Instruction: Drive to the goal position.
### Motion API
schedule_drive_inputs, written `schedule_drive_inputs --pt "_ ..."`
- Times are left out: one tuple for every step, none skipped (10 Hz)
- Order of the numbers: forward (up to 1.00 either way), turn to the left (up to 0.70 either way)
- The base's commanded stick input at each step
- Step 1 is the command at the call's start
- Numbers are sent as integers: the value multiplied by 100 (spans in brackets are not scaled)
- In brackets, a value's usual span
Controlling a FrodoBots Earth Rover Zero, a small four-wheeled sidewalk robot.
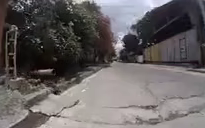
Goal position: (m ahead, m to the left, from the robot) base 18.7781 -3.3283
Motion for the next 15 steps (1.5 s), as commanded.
schedule_drive_inputs --pt "100 0" --pt "100 0" --pt "100 0" --pt "100 -2" --pt "100 -1" --pt "100 0" --pt "100 0" --pt "100 -14" --pt "100 -38" --pt "100 -40" --pt "100 -40" --pt "100 -40" --pt "100 -40" --pt "100 -40" --pt "100 -40"
